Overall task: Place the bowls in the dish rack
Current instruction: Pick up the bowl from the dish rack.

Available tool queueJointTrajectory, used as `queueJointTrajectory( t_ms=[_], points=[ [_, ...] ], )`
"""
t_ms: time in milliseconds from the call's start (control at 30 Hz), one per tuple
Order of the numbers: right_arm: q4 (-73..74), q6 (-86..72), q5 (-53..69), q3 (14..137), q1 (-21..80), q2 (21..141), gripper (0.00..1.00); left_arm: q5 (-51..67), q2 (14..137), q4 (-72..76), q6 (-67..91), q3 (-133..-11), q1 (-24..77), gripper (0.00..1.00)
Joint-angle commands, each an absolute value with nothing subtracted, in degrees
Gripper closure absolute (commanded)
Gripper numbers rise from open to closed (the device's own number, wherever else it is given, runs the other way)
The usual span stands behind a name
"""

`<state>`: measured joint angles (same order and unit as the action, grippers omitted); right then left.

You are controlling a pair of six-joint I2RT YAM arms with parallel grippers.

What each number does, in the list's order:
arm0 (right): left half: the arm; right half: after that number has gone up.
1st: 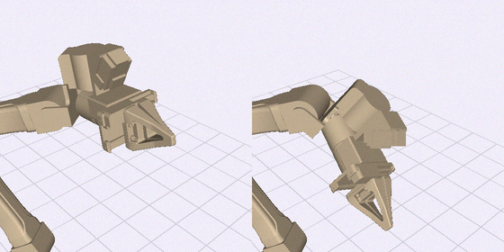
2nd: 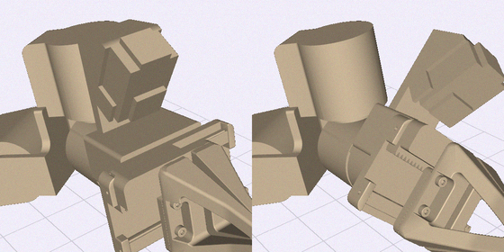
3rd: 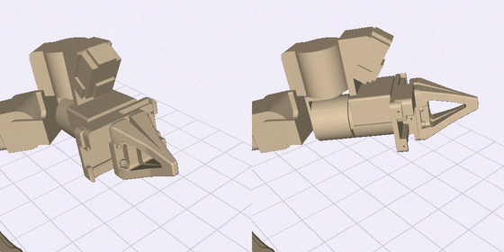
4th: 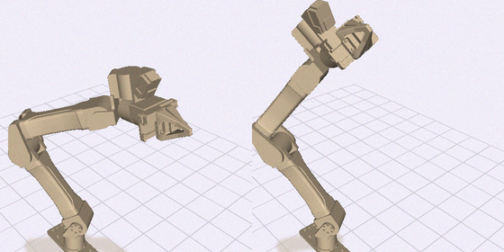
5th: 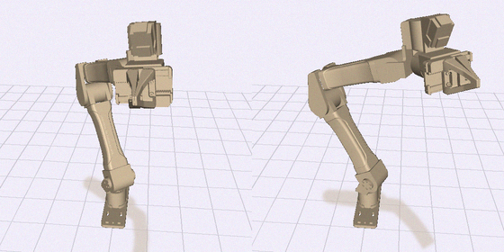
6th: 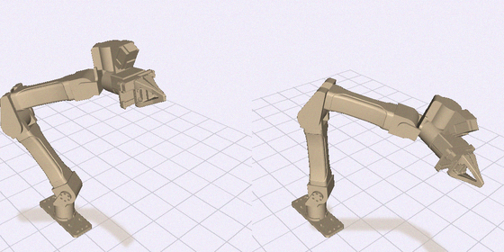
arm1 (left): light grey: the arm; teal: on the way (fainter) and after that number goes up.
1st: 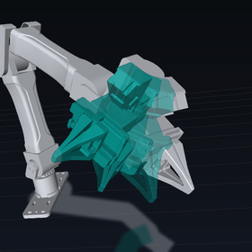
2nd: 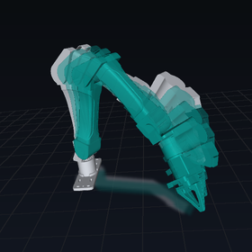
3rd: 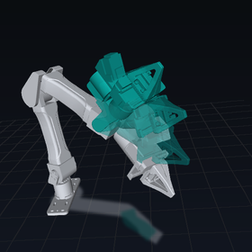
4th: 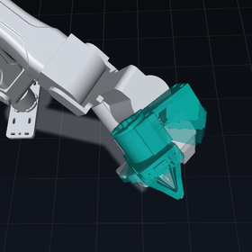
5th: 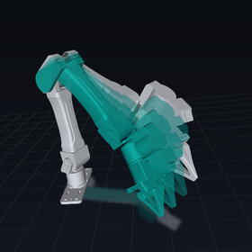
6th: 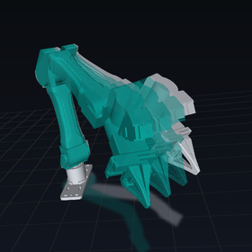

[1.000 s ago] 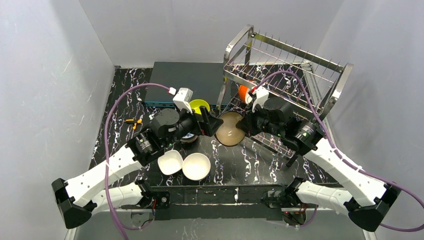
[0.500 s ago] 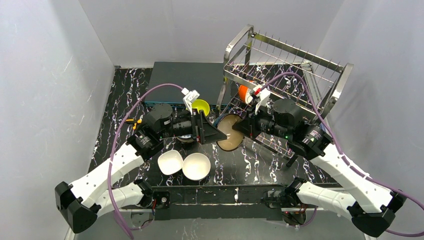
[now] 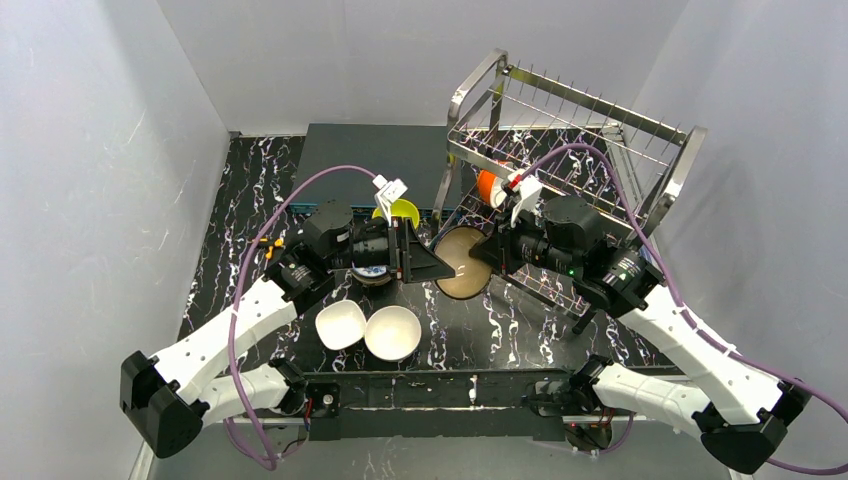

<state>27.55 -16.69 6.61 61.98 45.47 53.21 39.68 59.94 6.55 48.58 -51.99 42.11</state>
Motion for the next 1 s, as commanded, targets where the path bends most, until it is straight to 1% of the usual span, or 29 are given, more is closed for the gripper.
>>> queueJointTrajectory(
  t_ms=[0,33,67,133,167,200,300,400,533,767,967],
  points=[
    [15.33,-18.28,9.45,63.38,46.33,52.16,0.95,43.46,59.04,10.69,50.13,-50.72,42.98,0.95],
    [15.68,-18.28,8.97,63.49,46.29,52.19,0.87,42.59,58.92,10.72,49.84,-50.45,42.98,0.99],
    [16.11,-18.33,8.35,63.58,46.24,52.27,0.78,41.64,58.92,10.72,49.52,-50.19,42.98,1.0],
    [16.91,-18.16,7.13,63.81,46.31,52.14,0.61,40.12,59.41,10.81,49.03,-49.82,42.98,1.0],
    [17.32,-18.08,6.47,63.9,46.31,52.01,0.48,39.35,59.83,10.81,48.78,-49.67,42.98,1.0],
    [17.57,-18.15,5.49,63.82,46.28,51.74,0.39,38.72,60.43,10.81,48.71,-49.66,42.98,1.0],
    [17.65,-18.23,4.13,63.87,46.23,51.22,0.22,36.71,61.39,10.82,47.89,-49.58,42.97,1.0],
    [17.35,-18.35,3.33,64.18,46.3,50.78,0.1,33.13,61.58,10.81,46.44,-49.02,42.98,1.0],
    [16.34,-18.43,2.82,64.41,46.3,50.08,0.02,27.5,62.48,10.41,43.89,-48.31,42.98,1.0],
    [12.31,-20.0,3.89,64.87,46.31,48.24,0.01,17.9,66.32,11.4,37.57,-48.78,42.97,1.0],
    [12.59,-20.05,3.47,65.22,46.31,48.05,0.01,15.31,73.77,15.37,28.87,-52.88,43.39,1.0]
  ],
)
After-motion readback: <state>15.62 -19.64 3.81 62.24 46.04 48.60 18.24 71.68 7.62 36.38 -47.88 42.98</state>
